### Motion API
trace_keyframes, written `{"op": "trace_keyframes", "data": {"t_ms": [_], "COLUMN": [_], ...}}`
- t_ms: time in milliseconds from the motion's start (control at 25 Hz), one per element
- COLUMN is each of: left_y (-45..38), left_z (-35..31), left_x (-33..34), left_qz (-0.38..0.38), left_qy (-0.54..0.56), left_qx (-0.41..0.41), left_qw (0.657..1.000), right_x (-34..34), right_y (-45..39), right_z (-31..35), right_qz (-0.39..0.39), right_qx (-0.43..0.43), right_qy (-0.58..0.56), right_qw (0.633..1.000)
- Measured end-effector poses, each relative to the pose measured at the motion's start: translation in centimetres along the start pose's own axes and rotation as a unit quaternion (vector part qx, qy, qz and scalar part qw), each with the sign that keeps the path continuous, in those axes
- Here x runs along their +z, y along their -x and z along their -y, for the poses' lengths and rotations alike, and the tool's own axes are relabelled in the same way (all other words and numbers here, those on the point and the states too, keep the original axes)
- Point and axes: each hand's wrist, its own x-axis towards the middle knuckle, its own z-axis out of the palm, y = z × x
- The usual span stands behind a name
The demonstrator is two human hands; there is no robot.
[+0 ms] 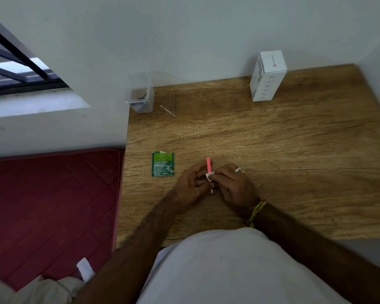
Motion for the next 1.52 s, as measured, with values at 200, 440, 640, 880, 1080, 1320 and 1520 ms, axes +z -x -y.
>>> {"op": "trace_keyframes", "data": {"t_ms": [200,440,640,880,1080,1320,1520], "left_y": [0.2,0.1,-0.6,-0.7,-0.6,-0.6,-0.6], "left_z": [-0.3,-0.5,-1.0,-1.3,-1.4,-1.6,-1.6], "left_x": [0.0,-0.4,0.4,0.8,1.0,1.1,1.1], "left_qz": [0.004,0.009,-0.063,-0.085,-0.093,-0.097,-0.099], "left_qy": [0.039,0.079,0.093,0.085,0.076,0.08,0.084], "left_qx": [-0.014,-0.031,-0.069,-0.074,-0.067,-0.073,-0.068], "left_qw": [0.999,0.996,0.991,0.99,0.99,0.989,0.989], "right_x": [0.0,-0.1,-0.1,-0.3,-0.6,-0.5,-0.7], "right_y": [0.1,0.1,0.4,1.0,1.2,1.7,1.8], "right_z": [-0.2,-0.2,-0.2,0.1,0.3,0.1,0.3], "right_qz": [-0.008,0.003,0.003,0.017,0.024,0.031,0.026], "right_qx": [0.006,0.002,-0.007,-0.031,-0.049,-0.051,-0.06], "right_qy": [-0.008,-0.015,-0.012,-0.004,0.002,0.015,0.021], "right_qw": [1.0,1.0,1.0,0.999,0.999,0.998,0.998]}}
